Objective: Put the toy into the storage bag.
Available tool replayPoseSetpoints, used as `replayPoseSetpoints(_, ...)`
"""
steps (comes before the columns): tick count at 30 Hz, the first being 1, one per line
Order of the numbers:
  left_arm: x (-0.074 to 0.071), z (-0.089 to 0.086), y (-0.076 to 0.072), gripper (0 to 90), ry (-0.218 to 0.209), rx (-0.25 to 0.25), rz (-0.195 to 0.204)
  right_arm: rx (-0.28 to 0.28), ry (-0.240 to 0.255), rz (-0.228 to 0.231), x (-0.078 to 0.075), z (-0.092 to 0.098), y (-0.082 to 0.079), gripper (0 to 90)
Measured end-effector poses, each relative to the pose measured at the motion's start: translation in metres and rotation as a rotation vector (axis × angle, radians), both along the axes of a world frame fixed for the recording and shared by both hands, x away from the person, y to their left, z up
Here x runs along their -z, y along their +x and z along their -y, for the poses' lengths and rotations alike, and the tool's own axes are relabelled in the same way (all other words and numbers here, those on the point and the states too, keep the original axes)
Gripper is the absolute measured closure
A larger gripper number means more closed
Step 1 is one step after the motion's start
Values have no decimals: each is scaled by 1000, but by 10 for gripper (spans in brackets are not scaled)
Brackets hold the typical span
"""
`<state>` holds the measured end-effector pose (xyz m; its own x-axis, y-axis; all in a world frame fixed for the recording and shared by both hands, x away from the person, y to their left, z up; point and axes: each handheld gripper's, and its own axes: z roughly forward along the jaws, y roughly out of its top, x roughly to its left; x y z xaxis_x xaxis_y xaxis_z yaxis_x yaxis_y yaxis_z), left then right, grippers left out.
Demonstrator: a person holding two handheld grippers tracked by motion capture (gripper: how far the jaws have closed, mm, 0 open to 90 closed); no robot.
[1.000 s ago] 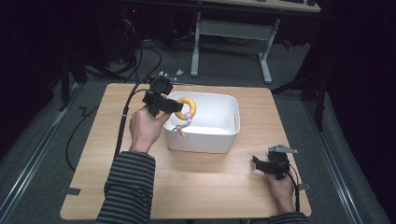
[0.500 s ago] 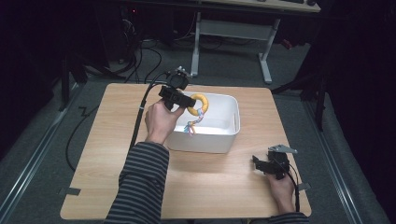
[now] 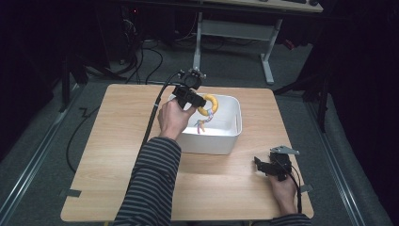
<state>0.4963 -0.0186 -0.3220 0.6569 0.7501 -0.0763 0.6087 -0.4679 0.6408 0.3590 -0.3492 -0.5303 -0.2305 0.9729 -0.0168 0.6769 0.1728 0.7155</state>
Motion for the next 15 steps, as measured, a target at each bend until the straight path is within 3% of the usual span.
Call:
replayPoseSetpoints(3, 2, 1, 1, 686, 10, 0, 16, -1, 0, 0, 0, 0, 0, 246)
replayPoseSetpoints(8, 17, 1, 6, 686, 18, -9, -16, -2, 0, 0, 0, 0, 0, 246)
replayPoseSetpoints(15, 24, 2, 5, 686, 47, -12, -32, -3, -1, 0, 0, 0, 0, 246)
